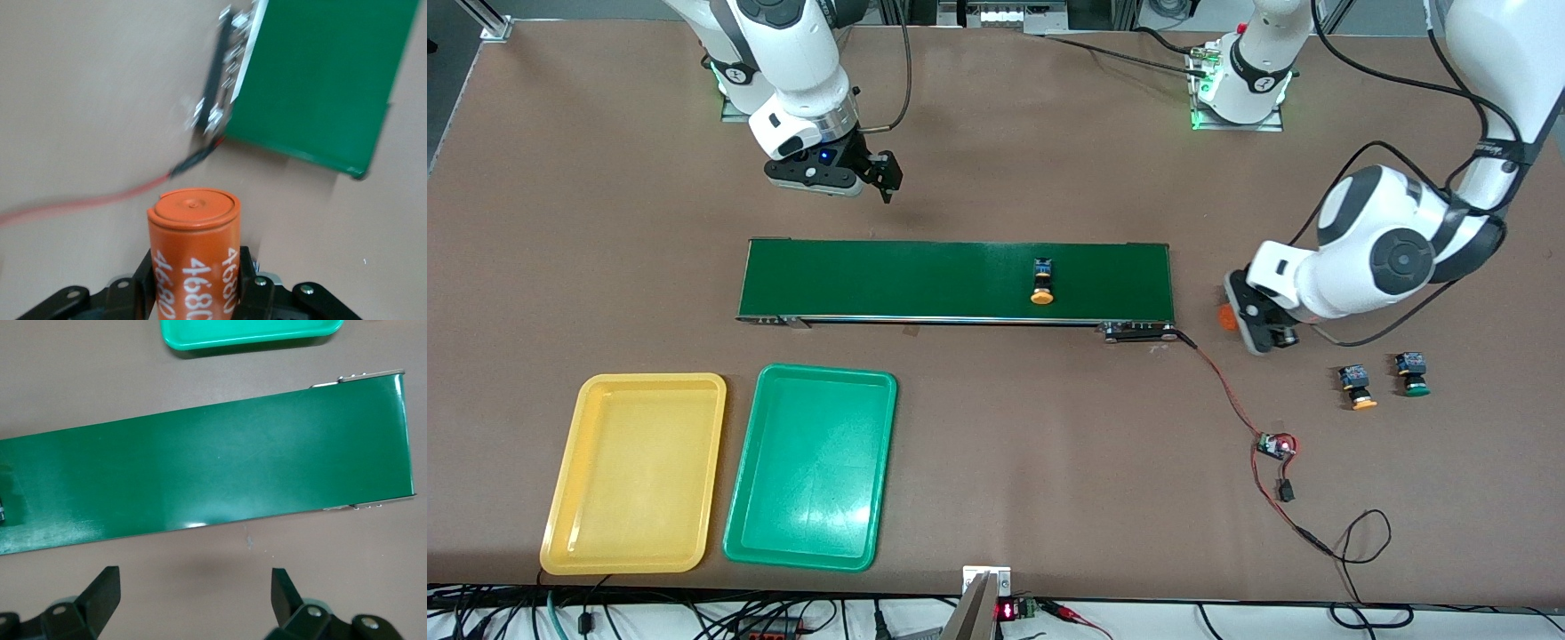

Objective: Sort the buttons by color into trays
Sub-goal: 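Place the orange cylinder on the conveyor while the right gripper approaches the button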

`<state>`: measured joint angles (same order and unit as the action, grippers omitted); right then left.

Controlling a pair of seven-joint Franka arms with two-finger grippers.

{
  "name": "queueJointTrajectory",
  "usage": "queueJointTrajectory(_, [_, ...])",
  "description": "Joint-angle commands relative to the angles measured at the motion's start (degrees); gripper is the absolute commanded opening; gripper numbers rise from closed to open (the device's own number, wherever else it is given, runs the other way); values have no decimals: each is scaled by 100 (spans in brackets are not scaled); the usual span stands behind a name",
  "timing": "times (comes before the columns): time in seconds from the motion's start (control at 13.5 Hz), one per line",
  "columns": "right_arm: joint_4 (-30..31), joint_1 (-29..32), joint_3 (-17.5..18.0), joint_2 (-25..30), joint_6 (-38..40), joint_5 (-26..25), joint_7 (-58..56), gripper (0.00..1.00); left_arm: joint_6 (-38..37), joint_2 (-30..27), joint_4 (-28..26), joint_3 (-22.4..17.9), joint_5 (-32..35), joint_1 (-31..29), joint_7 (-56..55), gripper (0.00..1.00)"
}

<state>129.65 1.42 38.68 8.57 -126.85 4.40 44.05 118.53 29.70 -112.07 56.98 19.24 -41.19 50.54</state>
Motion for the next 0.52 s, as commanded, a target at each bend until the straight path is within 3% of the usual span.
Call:
queueJointTrajectory(0.0, [-150, -27, 96, -241, -68, -246, 261, 100, -102, 404, 116, 76, -35, 426, 457, 25])
queueJointTrajectory(0.15, [-264, -211, 87, -460, -68, -474, 577, 100, -15, 598, 54, 67, -26, 769, 448, 20])
queueJointTrajectory(0.45, [-756, -632, -70, -1189, -50, -993, 1298, 100, 458, 616, -33, -90, 80, 1490, 194, 21])
